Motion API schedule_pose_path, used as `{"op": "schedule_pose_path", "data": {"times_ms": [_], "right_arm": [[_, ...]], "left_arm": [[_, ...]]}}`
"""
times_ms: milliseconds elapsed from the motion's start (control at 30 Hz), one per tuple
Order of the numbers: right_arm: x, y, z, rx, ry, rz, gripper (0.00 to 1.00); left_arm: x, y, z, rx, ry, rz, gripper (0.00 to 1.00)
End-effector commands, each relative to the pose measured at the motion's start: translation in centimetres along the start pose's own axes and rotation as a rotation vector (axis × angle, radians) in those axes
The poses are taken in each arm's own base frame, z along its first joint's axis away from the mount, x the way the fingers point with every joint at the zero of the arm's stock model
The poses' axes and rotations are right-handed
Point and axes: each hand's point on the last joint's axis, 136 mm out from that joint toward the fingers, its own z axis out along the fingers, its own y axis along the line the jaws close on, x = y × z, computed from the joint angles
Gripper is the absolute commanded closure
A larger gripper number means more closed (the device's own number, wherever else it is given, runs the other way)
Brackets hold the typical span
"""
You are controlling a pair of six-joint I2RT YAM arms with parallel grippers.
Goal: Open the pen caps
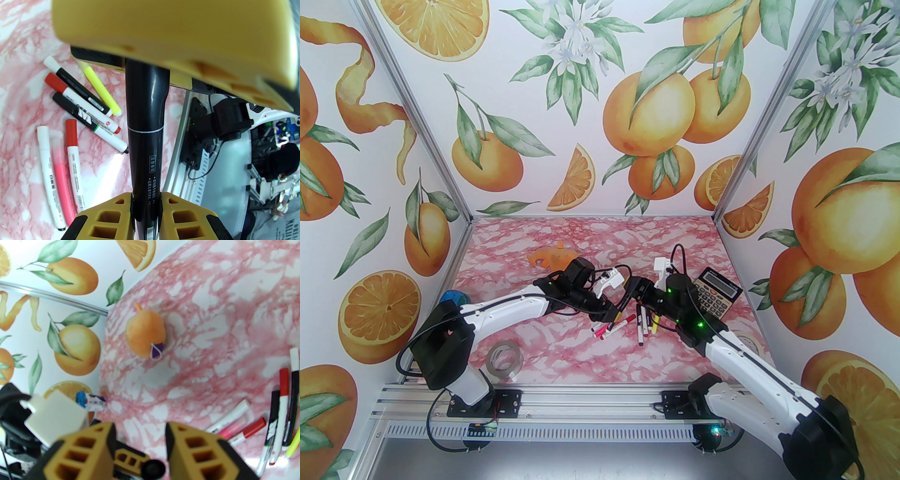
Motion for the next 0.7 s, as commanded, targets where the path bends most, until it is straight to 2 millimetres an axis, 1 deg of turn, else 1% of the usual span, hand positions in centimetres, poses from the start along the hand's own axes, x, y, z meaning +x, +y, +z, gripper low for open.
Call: {"op": "schedule_pose_path", "data": {"times_ms": [0, 333, 667], "right_arm": [[-0.90, 1.48, -0.20, -0.036, -0.031, -0.005, 0.59], [-0.12, 0.74, 0.01, -0.018, 0.000, -0.010, 0.62], [-0.09, 0.60, 0.23, -0.010, 0.005, -0.018, 0.67]], "left_arm": [[-1.44, -1.09, -0.11, 0.031, -0.024, 0.047, 0.79], [-1.91, -1.19, -0.01, 0.036, -0.029, 0.048, 0.79], [-1.72, -1.29, 0.36, 0.044, -0.013, 0.046, 0.79]]}}
